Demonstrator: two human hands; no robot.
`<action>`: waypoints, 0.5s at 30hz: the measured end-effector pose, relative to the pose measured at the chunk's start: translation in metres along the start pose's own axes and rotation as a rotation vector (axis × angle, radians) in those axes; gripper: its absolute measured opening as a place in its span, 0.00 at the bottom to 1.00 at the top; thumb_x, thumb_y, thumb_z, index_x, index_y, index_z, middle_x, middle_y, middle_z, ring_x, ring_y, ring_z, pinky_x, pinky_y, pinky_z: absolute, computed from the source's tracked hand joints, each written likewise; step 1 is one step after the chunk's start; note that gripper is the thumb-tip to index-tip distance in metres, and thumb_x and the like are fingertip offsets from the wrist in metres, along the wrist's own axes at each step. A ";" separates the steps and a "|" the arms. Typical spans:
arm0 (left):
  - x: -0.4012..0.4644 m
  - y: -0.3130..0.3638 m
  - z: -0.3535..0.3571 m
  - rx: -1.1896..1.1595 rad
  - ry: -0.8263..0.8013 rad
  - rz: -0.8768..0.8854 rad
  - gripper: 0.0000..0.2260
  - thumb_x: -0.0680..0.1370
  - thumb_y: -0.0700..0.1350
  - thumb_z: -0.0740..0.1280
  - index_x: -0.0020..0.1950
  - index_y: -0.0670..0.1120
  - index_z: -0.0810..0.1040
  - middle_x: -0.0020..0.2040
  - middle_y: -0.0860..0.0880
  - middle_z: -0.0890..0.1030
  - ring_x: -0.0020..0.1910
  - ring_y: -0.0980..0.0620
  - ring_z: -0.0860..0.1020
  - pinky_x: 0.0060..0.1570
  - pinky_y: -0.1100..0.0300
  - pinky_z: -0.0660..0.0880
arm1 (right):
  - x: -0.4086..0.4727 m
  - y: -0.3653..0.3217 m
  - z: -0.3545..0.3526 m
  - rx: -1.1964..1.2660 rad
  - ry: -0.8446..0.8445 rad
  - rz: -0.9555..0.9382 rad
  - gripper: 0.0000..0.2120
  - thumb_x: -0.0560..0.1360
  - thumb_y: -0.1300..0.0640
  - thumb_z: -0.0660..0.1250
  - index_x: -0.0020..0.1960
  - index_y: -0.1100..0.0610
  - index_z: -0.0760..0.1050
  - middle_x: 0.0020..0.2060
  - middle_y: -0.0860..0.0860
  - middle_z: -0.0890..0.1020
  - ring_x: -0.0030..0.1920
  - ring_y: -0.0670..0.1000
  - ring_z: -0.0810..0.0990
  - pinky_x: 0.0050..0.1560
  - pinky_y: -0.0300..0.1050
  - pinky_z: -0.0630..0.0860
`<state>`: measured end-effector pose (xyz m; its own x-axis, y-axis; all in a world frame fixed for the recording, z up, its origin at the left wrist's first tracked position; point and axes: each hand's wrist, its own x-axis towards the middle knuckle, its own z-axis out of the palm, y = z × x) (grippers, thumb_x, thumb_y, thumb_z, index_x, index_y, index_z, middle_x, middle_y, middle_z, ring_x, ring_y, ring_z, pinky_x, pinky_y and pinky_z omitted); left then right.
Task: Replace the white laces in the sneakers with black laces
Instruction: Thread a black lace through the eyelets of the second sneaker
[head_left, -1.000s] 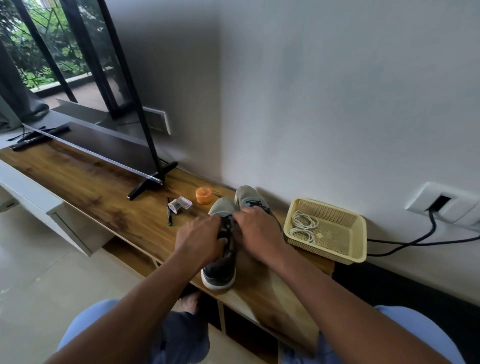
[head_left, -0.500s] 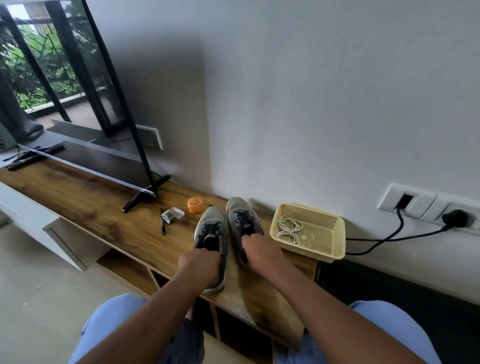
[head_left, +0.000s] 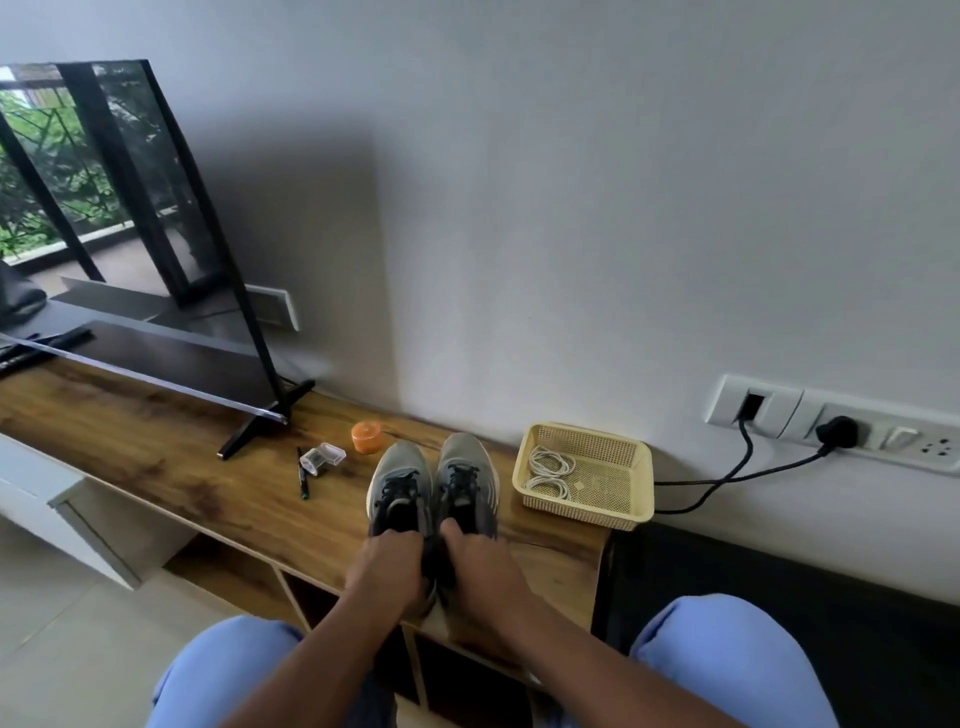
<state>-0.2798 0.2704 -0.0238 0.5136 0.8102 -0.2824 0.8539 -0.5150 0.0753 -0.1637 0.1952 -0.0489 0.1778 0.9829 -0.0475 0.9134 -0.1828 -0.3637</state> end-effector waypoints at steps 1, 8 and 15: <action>-0.003 0.002 -0.001 0.000 0.026 -0.004 0.11 0.79 0.48 0.66 0.61 0.49 0.79 0.58 0.47 0.82 0.58 0.44 0.82 0.52 0.53 0.79 | -0.002 0.000 0.001 0.021 0.016 -0.004 0.22 0.77 0.56 0.67 0.68 0.57 0.63 0.52 0.59 0.84 0.53 0.65 0.83 0.42 0.52 0.66; -0.029 0.011 -0.023 0.023 0.145 0.002 0.11 0.79 0.45 0.67 0.61 0.50 0.81 0.57 0.48 0.84 0.59 0.46 0.83 0.52 0.56 0.79 | -0.019 -0.010 -0.017 0.069 0.149 -0.081 0.30 0.72 0.45 0.72 0.73 0.42 0.69 0.54 0.53 0.86 0.55 0.60 0.83 0.49 0.55 0.78; -0.078 0.032 -0.067 0.085 0.191 0.065 0.10 0.80 0.44 0.65 0.61 0.50 0.80 0.58 0.48 0.82 0.60 0.46 0.81 0.51 0.56 0.78 | -0.055 -0.032 -0.071 0.055 0.156 -0.079 0.20 0.67 0.56 0.73 0.58 0.45 0.80 0.47 0.53 0.87 0.51 0.59 0.85 0.45 0.48 0.77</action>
<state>-0.2868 0.2101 0.0649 0.5810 0.8086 -0.0926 0.8123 -0.5832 0.0041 -0.1770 0.1457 0.0314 0.1651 0.9781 0.1267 0.9063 -0.0997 -0.4108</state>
